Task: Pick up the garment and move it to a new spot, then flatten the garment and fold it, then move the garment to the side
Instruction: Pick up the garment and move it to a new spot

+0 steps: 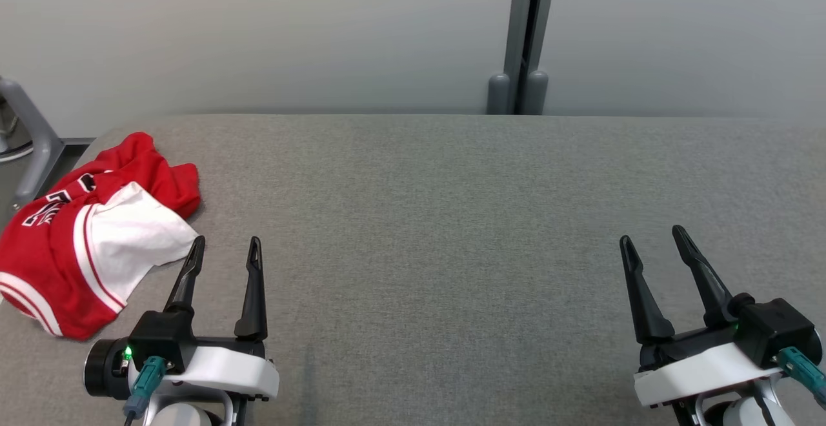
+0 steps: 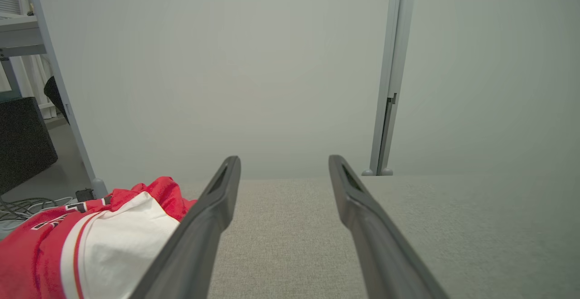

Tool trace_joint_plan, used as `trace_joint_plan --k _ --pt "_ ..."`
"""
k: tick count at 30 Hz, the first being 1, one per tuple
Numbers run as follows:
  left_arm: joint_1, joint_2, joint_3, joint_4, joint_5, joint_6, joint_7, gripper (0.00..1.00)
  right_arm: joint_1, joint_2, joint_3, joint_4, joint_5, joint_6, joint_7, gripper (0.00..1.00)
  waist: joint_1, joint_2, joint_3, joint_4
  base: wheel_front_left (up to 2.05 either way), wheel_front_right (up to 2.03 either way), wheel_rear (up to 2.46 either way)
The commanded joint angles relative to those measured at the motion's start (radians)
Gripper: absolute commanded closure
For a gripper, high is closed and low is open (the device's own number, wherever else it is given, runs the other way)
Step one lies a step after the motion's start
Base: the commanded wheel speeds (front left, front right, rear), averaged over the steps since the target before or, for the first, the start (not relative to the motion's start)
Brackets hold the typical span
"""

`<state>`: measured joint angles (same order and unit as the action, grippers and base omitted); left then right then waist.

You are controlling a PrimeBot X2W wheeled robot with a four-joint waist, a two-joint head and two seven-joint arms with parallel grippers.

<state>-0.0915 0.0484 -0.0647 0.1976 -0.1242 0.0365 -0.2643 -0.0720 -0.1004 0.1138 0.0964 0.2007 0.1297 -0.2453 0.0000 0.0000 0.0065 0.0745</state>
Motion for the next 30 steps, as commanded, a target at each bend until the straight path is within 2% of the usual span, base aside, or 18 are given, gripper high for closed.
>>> trace_joint_plan --k 1,20,25,30 --pt "-0.016 0.004 0.005 0.003 -0.003 0.006 0.0 0.0 -0.005 -0.006 0.003 -0.001 0.006 0.002 0.002 0.0 0.0 0.0 0.002 0.02 0.0 0.0 0.0" --pt "-0.009 0.004 0.031 0.031 -0.061 0.026 0.0 0.0 -0.013 -0.013 0.07 0.016 0.092 0.002 -0.006 0.0 0.0 0.0 0.009 0.288 0.0 0.0 0.0" --pt "0.0 0.004 0.037 0.034 -0.071 0.025 0.0 0.0 -0.016 -0.013 0.091 0.024 0.109 0.002 -0.01 0.0 0.0 0.0 0.011 0.335 0.0 0.0 0.0" --pt "-0.002 0.007 0.039 0.046 -0.076 0.021 0.0 0.0 -0.019 -0.014 0.106 0.035 0.117 0.002 -0.013 0.0 0.0 0.0 0.007 0.355 0.0 0.0 0.0"
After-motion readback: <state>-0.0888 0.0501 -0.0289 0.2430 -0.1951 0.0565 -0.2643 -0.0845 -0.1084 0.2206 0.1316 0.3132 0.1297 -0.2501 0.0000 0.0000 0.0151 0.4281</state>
